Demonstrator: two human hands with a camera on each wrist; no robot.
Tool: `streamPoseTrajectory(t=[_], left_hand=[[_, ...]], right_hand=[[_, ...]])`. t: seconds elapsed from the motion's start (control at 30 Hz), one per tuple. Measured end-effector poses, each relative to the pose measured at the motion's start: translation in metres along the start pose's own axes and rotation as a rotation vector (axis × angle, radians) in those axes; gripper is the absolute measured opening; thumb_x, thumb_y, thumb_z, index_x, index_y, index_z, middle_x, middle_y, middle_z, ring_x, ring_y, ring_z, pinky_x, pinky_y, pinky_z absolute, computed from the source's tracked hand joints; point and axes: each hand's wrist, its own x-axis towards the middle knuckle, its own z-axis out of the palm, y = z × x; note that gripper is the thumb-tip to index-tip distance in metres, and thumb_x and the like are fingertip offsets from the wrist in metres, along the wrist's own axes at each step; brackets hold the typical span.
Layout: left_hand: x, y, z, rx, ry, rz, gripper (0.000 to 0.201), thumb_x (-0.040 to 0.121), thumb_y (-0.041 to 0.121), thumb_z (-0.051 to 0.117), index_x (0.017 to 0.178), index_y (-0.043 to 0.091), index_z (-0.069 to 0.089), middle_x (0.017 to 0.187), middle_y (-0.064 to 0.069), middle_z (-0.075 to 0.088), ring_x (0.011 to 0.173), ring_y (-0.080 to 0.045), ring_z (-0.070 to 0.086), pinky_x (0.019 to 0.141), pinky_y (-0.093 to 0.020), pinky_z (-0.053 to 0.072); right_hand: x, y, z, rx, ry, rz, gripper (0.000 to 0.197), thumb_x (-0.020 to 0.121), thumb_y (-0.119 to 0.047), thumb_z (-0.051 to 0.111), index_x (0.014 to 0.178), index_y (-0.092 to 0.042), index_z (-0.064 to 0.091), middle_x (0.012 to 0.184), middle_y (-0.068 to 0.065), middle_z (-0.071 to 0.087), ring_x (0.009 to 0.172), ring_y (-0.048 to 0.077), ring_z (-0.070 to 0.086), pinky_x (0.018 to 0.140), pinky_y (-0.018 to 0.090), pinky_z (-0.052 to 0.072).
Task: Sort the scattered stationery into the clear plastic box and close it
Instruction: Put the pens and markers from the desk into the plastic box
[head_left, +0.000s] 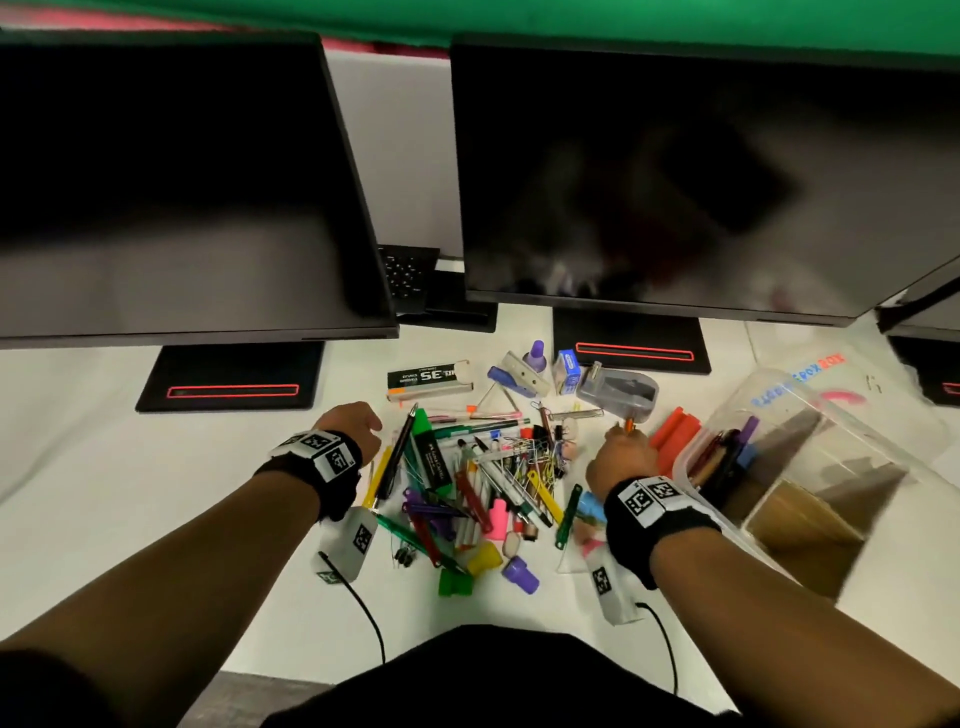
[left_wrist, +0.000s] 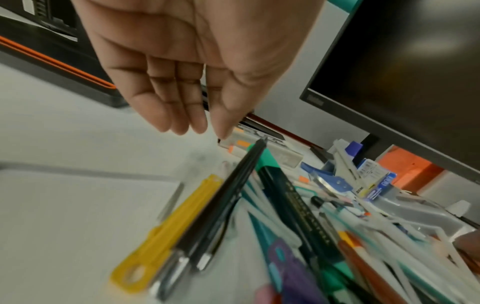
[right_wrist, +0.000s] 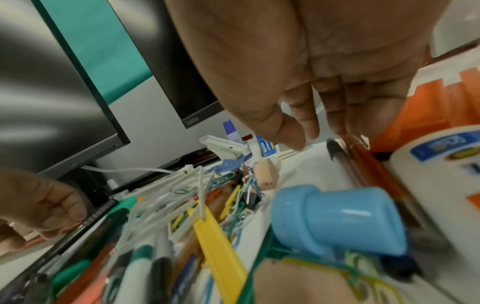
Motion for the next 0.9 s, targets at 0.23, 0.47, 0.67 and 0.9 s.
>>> streamPoseTrajectory(t=[0.23, 0.47, 0.67, 0.9], left_hand=[[-0.008, 0.007, 0.015, 0.076, -0.052, -0.042, 0.033, 0.086, 0.021, 0.059, 0.117, 0.012, 0.054, 0.121, -0.009, 0.06, 0.108, -0.028, 0.06, 0.087, -0.033, 0.048], [-0.01, 0.023, 0.023, -0.017, -0.049, -0.049, 0.03, 0.091, 0.022, 0.046, 0.118, 0.008, 0.05, 0.124, -0.013, 0.057, 0.114, -0.032, 0.054, 0.091, -0.036, 0.044], [-0.014, 0.019, 0.03, -0.059, -0.042, -0.007, 0.031, 0.085, 0.035, 0.053, 0.106, 0.015, 0.043, 0.109, -0.009, 0.059, 0.086, -0.027, 0.053, 0.075, -0.035, 0.043], [-0.017, 0.039, 0.027, -0.045, -0.071, -0.017, 0.015, 0.084, 0.021, 0.05, 0.093, 0.01, 0.051, 0.094, -0.008, 0.057, 0.079, -0.025, 0.053, 0.067, -0.031, 0.042]], right_hand=[[-0.003, 0.003, 0.005, -0.105, -0.058, -0.123, 0.042, 0.095, -0.018, 0.045, 0.13, 0.005, 0.043, 0.133, 0.015, 0.05, 0.119, 0.025, 0.053, 0.096, 0.03, 0.044], [-0.004, -0.003, 0.008, 0.125, -0.086, -0.025, 0.046, 0.087, -0.007, 0.055, 0.128, 0.001, 0.035, 0.125, 0.017, 0.057, 0.116, 0.031, 0.057, 0.092, 0.031, 0.047], [-0.007, -0.006, 0.005, 0.155, -0.107, -0.033, 0.04, 0.087, -0.01, 0.053, 0.123, 0.001, 0.04, 0.127, 0.019, 0.056, 0.117, 0.032, 0.055, 0.092, 0.031, 0.045], [-0.032, -0.019, 0.0, 0.379, -0.106, -0.165, 0.02, 0.085, -0.014, 0.054, 0.102, -0.006, 0.061, 0.097, 0.015, 0.064, 0.098, 0.032, 0.061, 0.071, 0.024, 0.038]])
